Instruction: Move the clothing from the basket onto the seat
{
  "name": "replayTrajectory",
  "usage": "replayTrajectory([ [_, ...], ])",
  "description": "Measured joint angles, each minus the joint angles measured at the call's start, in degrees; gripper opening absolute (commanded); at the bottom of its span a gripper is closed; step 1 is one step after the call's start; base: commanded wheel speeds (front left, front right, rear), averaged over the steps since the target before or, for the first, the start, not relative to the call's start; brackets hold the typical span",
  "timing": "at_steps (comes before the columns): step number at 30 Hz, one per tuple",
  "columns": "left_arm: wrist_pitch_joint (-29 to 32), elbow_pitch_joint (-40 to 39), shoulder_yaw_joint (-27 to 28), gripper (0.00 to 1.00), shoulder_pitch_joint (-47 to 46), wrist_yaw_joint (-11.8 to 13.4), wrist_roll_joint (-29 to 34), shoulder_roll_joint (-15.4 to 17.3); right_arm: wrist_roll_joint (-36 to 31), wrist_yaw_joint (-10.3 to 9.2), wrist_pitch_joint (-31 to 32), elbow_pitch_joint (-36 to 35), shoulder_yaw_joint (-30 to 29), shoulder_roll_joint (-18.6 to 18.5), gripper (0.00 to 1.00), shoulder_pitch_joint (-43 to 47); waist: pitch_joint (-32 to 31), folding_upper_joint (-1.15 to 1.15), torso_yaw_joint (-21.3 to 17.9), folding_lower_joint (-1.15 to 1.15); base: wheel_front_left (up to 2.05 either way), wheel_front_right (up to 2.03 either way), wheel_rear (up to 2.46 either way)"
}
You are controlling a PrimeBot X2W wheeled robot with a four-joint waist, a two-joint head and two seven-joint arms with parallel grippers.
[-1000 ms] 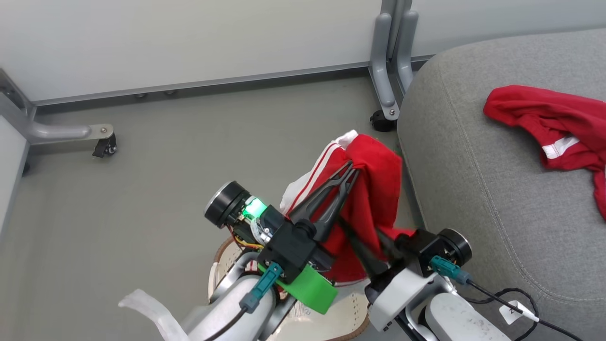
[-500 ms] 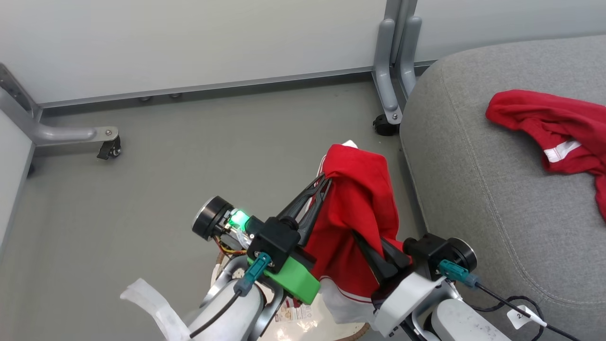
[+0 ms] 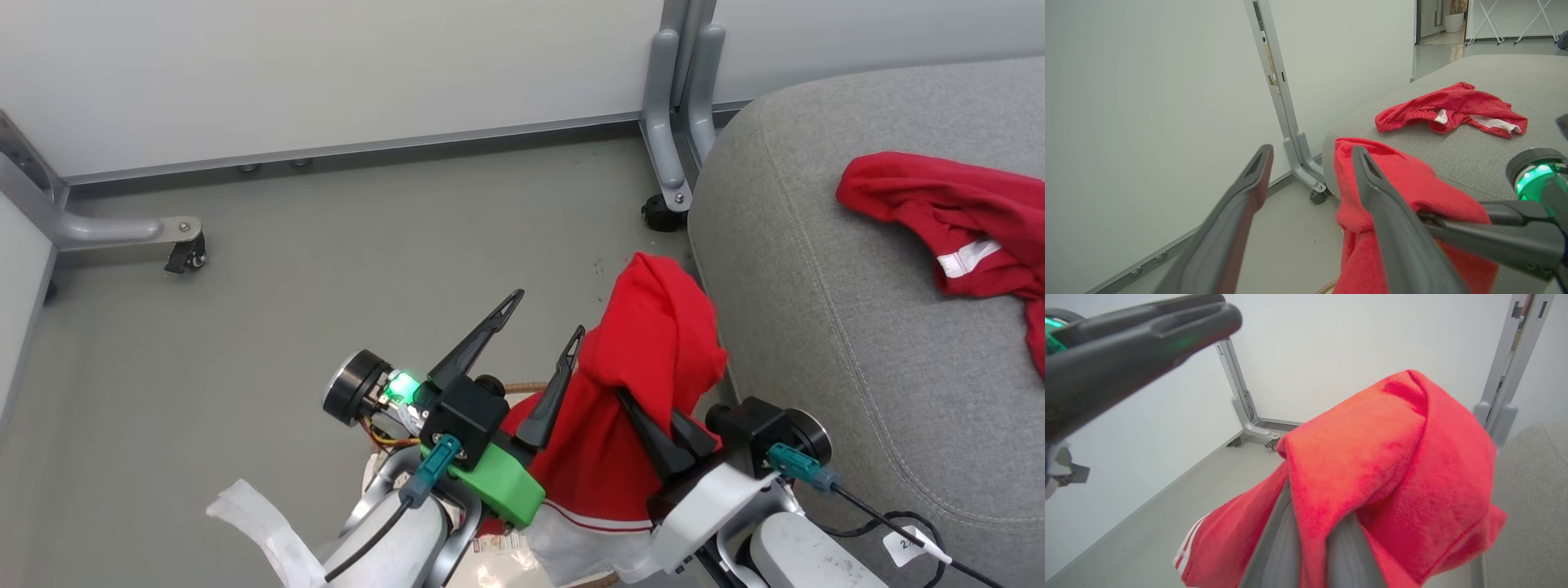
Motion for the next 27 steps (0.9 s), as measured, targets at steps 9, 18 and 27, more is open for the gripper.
replayTrajectory([
  [9, 0.00, 0.00, -0.30, 1.00, -0.14, 0.34, -0.23, 0.23, 0.00, 0.00, 0.00, -0.03, -0.03, -0.03, 0.00, -0.02, 0.26, 0.00, 0.33, 0.00, 0.00, 0.00, 0.00],
  [18, 0.08, 0.27, -0.48, 1.00, -0.20, 0.67, -1.00, 0.38, 0.00, 0.00, 0.00, -0.03, 0.04, -0.32, 0.00, -0.08, 0.48, 0.00, -0.04, 0.00, 0.00, 0.00, 0.00],
  [27, -0.09, 0.18, -0.11, 1.00, -0.34, 1.33, -1.52, 1.15, -0.53, 0.00, 0.00, -2.30, -1.48, -0.97, 0.00, -0.98, 1.85, 0.00, -2.02, 0.00, 0.00, 0.00, 0.00],
])
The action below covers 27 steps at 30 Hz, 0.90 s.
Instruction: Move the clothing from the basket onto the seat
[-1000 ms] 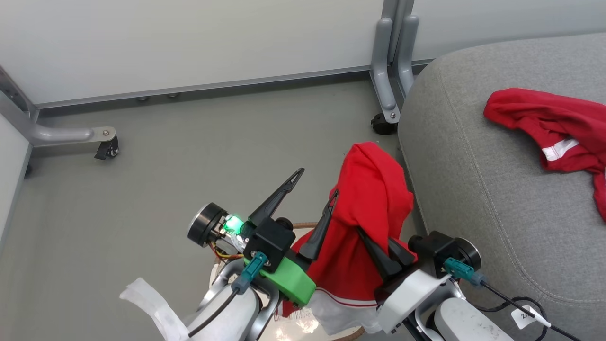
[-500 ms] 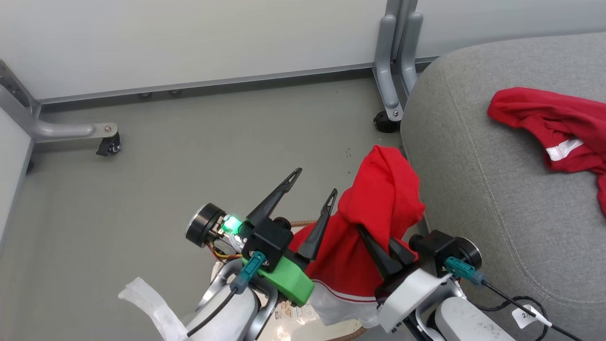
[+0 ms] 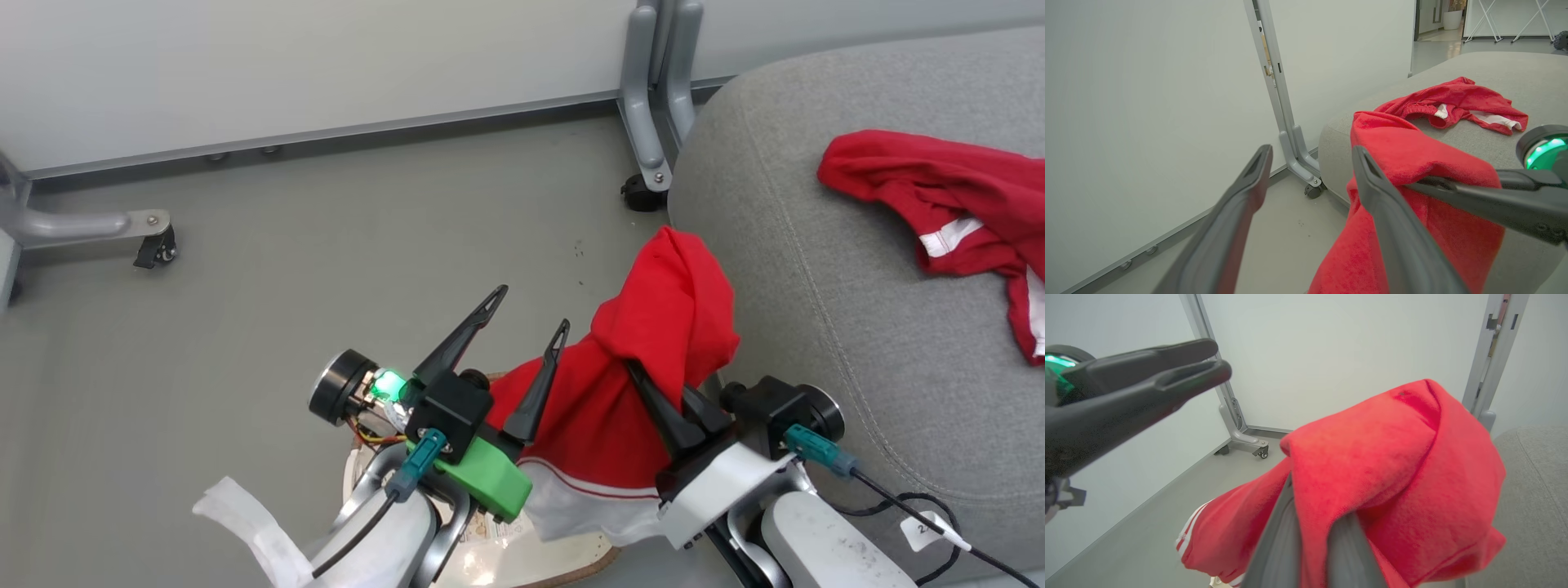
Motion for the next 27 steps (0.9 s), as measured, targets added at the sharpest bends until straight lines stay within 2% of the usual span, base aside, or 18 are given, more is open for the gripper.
replayTrajectory([
  [7, -1.01, 0.27, 1.67, 1.00, 0.13, 0.27, -0.70, 2.72, -0.69, 0.00, 0.01, -5.30, -3.03, 0.22, 0.00, -0.58, 1.81, 0.00, -4.68, 0.00, 0.00, 0.00, 0.00],
  [16, -1.74, -0.52, 3.04, 1.00, -0.09, 0.53, -0.86, 6.14, -3.15, 0.00, 0.00, -11.63, -8.99, 1.49, 0.00, 0.08, 5.17, 0.00, -14.80, 0.00, 0.00, 0.00, 0.00],
  [22, -0.87, -0.69, 1.33, 1.00, -2.35, -1.44, -0.47, 5.86, -4.97, 0.00, 0.01, -15.30, -16.00, 1.70, 0.00, 3.65, 7.95, 0.00, -20.52, 0.00, 0.00, 0.00, 0.00],
  [27, -0.47, -0.65, 0.38, 1.00, -4.22, -2.48, -0.29, 5.67, -5.91, 0.00, 0.00, -18.58, -20.83, 2.42, 0.00, 4.89, 11.30, 0.00, -22.77, 0.00, 0.00, 0.00, 0.00],
])
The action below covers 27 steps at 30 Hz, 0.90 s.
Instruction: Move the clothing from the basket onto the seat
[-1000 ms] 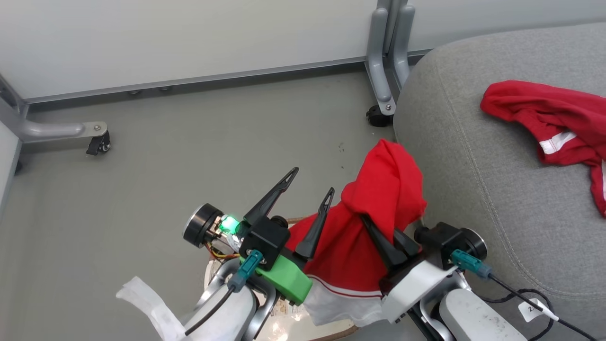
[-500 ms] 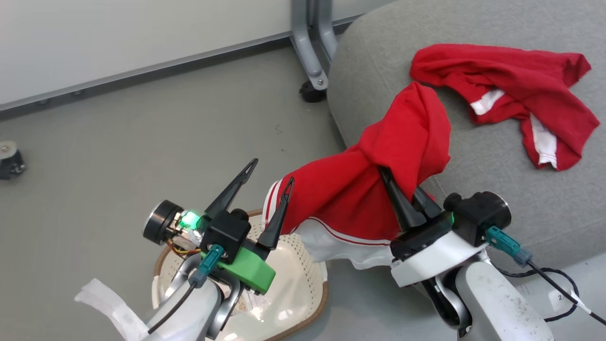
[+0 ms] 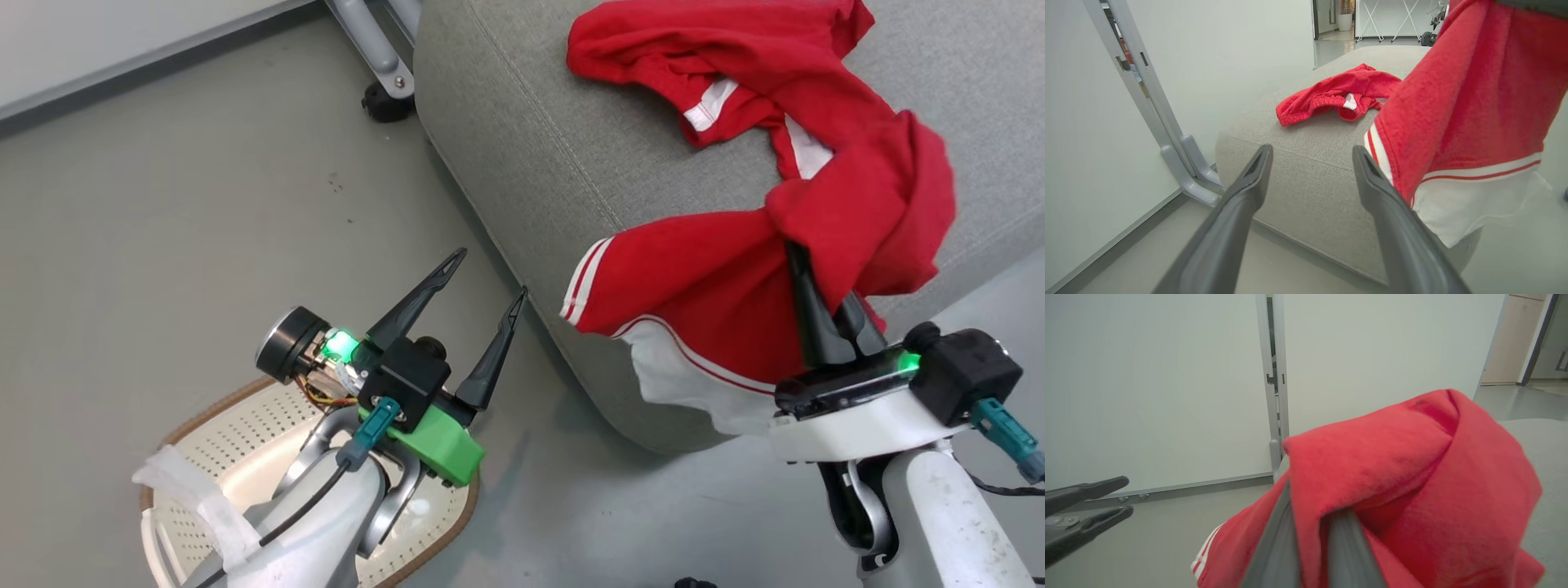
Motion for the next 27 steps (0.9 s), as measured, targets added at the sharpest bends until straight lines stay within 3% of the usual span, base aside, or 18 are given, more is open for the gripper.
replayTrajectory([
  [8, 0.80, -2.26, -0.54, 1.00, -1.12, -0.24, 0.40, 0.41, -0.23, 0.01, 0.01, -0.57, -4.26, -2.34, 0.00, -6.45, 4.90, 0.00, -1.05, 0.00, 0.00, 0.00, 0.00],
  [14, 2.61, -5.84, -0.94, 1.00, -4.48, -0.99, 1.67, 1.85, 0.93, 0.01, 0.00, 2.56, -14.71, -7.65, 0.00, -19.71, 9.82, 0.00, 1.36, 0.00, 0.00, 0.00, 0.00],
  [27, 4.12, -8.99, -0.96, 1.00, -8.51, -1.42, 2.90, 2.98, -0.67, 0.01, -0.01, 23.35, -20.61, -18.97, 0.00, -41.01, 20.42, 0.00, 9.12, 0.01, 0.00, 0.00, 0.00],
])
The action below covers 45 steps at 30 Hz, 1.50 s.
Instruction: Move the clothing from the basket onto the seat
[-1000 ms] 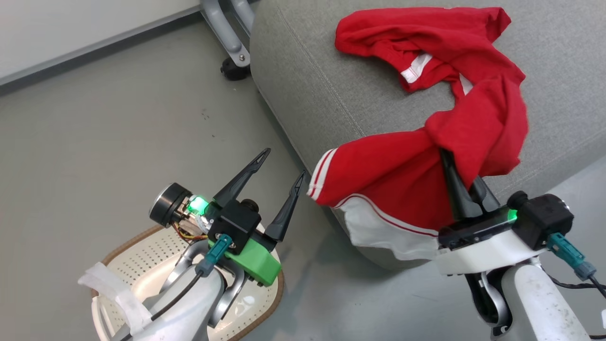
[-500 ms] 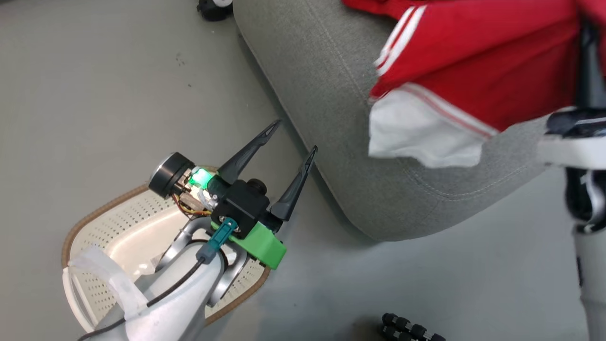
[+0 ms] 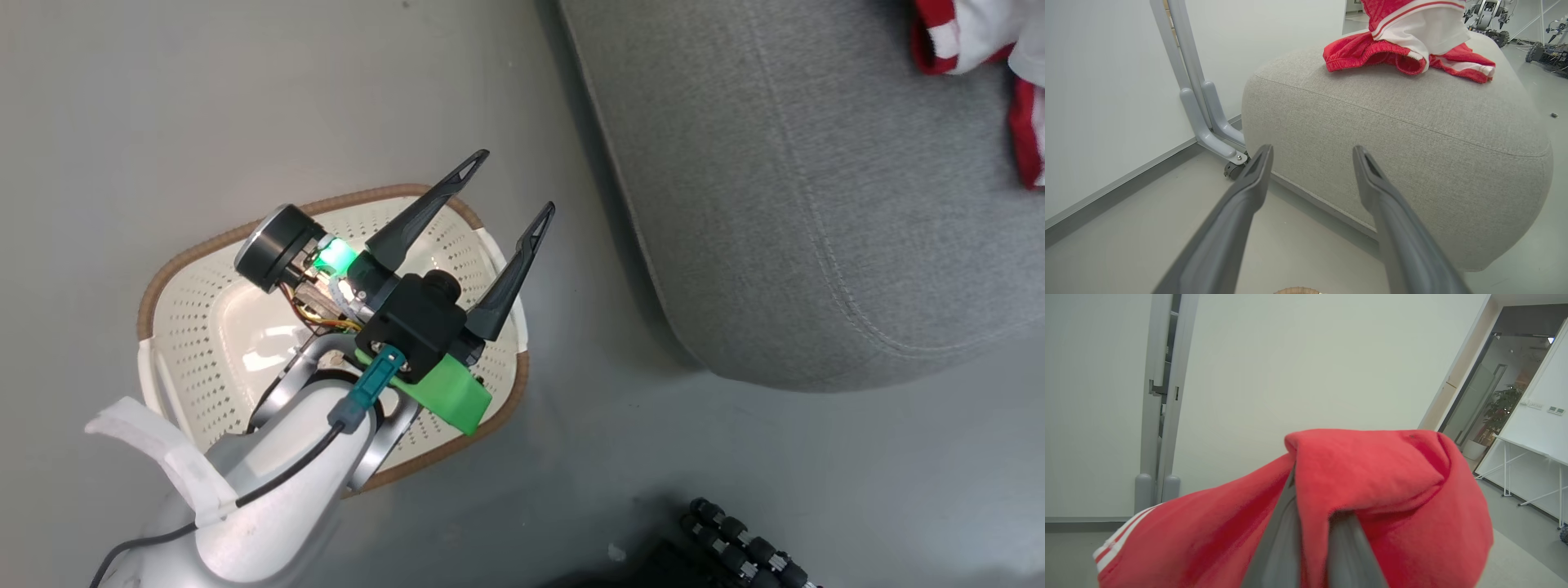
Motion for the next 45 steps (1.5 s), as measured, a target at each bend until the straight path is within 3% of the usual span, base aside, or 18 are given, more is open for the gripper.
replayTrajectory([
  [5, -0.62, 0.59, -0.52, 1.00, -0.55, -0.08, 0.01, 0.00, -1.88, 0.00, 0.01, 10.40, -0.79, -0.01, 0.00, -1.46, 2.80, 0.00, 3.37, 0.00, 0.00, 0.00, 0.00],
  [9, -1.31, 1.23, -0.75, 1.00, -0.95, -0.08, -0.07, -0.57, -3.56, 0.00, 0.01, 14.82, -3.53, 1.71, 0.00, -1.26, 4.25, 0.00, 5.65, 0.00, 0.00, 0.00, 0.00],
  [11, -1.56, 1.45, -0.73, 1.00, -1.03, -0.07, -0.07, -0.47, -4.61, 0.00, 0.01, 15.57, -5.70, 2.21, 0.49, -0.91, 4.72, 0.00, 6.44, 0.00, 0.00, 0.00, 0.00],
  [12, -1.63, 1.63, -0.70, 1.00, -1.03, -0.03, -0.07, -0.35, -5.84, 0.00, 0.01, 15.24, -7.13, 2.50, 1.00, -0.52, 4.93, 0.00, 6.78, 0.00, 0.00, 0.00, 0.00],
  [15, -2.11, 2.01, -0.45, 1.00, -1.01, 0.47, -0.13, 0.13, -10.91, 0.00, 0.01, 10.54, -13.12, 4.77, 1.00, 1.11, 5.11, 0.00, 7.33, 0.00, 0.00, 0.00, 0.00],
  [19, -3.28, 3.03, 0.77, 1.00, -0.05, 2.00, -1.27, 0.16, -16.86, 0.00, 0.01, 0.54, -18.28, 13.51, 1.00, 7.27, 4.07, 0.00, 7.36, 0.00, 0.00, 0.00, 0.00],
  [24, -6.84, 4.81, 3.09, 1.00, 3.97, 2.97, -5.05, -1.22, -18.79, 0.01, 0.01, -6.14, -12.00, 21.91, 1.00, 16.50, 0.87, 0.00, 6.93, -0.01, 0.00, 0.00, 0.00],
  [28, -7.69, 7.01, 6.04, 1.00, 7.42, 4.01, -6.80, -2.67, -15.35, 0.00, 0.01, -6.73, -3.71, 22.90, 1.00, 23.24, -2.98, 0.00, 6.70, -0.01, 0.00, 0.00, 0.00],
  [31, -7.89, 5.37, 10.65, 1.00, 10.46, 4.66, -7.11, -5.56, -11.07, 0.02, 0.01, -5.56, 5.17, 23.32, 1.00, 27.93, -6.40, 0.00, 6.93, -0.01, 0.00, 0.00, 0.00],
  [35, -7.92, 5.36, 17.01, 1.00, 17.93, 3.43, -7.86, -8.59, -7.37, 0.00, 0.01, -5.98, 13.84, 23.15, 1.00, 32.16, -11.23, 0.00, 7.77, -0.01, 0.00, 0.00, 0.00],
  [40, -7.92, 5.88, 26.96, 1.00, 26.11, 1.16, -8.35, -12.84, -3.97, 0.00, 0.01, -7.87, 19.25, 23.17, 1.00, 36.77, -17.43, 0.00, 9.36, -0.02, 0.00, 0.00, 0.00],
  [45, -7.92, 6.16, 35.46, 1.00, 33.13, -0.76, -6.88, -14.69, -3.28, 0.00, 0.01, -8.01, 22.30, 23.21, 1.00, 40.82, -23.44, 0.00, 11.03, -0.02, 0.00, 0.00, 0.00],
])
